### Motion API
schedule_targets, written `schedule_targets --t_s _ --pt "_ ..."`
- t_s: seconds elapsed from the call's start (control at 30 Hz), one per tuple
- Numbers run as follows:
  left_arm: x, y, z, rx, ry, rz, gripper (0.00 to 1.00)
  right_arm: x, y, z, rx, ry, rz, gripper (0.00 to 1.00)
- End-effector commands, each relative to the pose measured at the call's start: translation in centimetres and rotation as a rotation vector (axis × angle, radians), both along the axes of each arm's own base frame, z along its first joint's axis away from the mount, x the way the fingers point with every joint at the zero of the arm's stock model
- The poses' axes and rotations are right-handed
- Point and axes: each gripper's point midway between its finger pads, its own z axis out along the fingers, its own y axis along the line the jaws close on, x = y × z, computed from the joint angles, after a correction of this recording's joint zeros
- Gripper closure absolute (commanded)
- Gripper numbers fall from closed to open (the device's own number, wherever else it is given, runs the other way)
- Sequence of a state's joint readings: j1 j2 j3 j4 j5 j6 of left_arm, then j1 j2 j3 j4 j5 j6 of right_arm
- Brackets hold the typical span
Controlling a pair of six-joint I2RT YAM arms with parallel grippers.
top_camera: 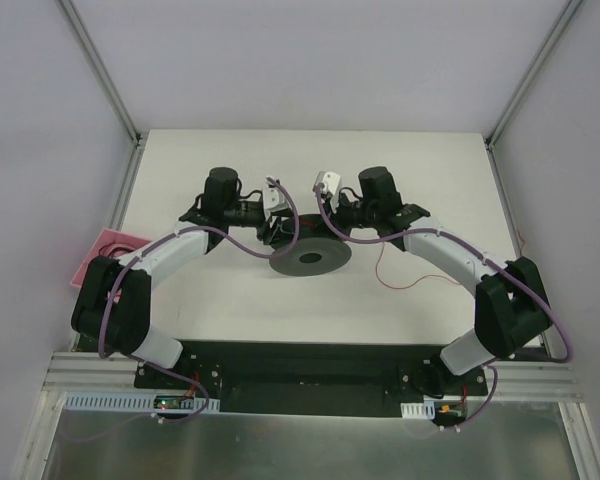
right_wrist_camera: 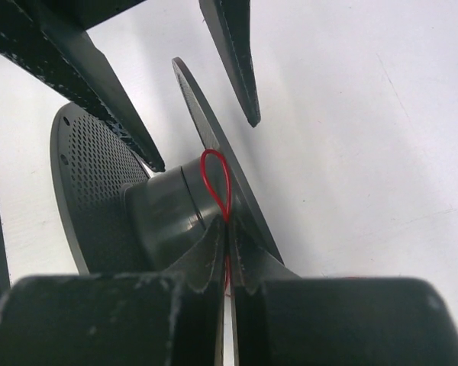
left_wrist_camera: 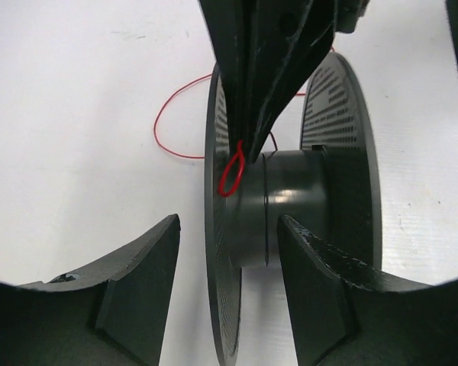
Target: Wrap the cables
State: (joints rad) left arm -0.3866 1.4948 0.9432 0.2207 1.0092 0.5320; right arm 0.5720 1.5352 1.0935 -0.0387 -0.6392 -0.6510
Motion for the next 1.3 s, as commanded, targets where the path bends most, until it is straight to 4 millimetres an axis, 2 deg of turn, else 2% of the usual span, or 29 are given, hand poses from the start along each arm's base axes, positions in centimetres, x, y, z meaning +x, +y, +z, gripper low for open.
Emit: schedule_targets --t_s 0.0,0.1,0.33,0.77,0.93,1.07,1.17,1.27 --pt "1.0 -0.1 1.8 -0.073 -0.032 0.103 0.48 -0.1 0.6 3.2 0.044 -0.099 0.067 0.99" --pt "1.4 -0.3 2.1 -0.107 -0.018 0.125 0.48 -0.1 0.6 2.8 0.022 -0.097 0.089 0.99" --pt "0.4 -1.3 2.3 -0.156 0.011 0.076 0.49 0.2 0.8 3.3 0.019 -0.107 0.100 0.99" --pt "0.0 -2.2 2.2 -0.158 -0.010 0.061 0.67 0.2 1.0 2.6 0.006 -0.090 0.099 0.99" --pt "-0.2 -2.5 1.5 -0.135 -0.021 0.053 0.63 0.5 1.2 2.6 0.011 -0.083 0.086 0.99" --pt "-0.2 -2.5 1.0 -0.123 -0.019 0.054 0.64 0.6 1.3 2.7 0.014 -0.085 0.085 0.99" --pt "-0.2 -2.7 1.1 -0.125 -0.025 0.045 0.70 0.6 1.4 2.7 0.013 -0.083 0.084 0.99" --pt "-0.4 -2.9 1.0 -0.112 -0.047 0.030 0.80 0.8 1.4 2.7 0.015 -0.079 0.078 0.99"
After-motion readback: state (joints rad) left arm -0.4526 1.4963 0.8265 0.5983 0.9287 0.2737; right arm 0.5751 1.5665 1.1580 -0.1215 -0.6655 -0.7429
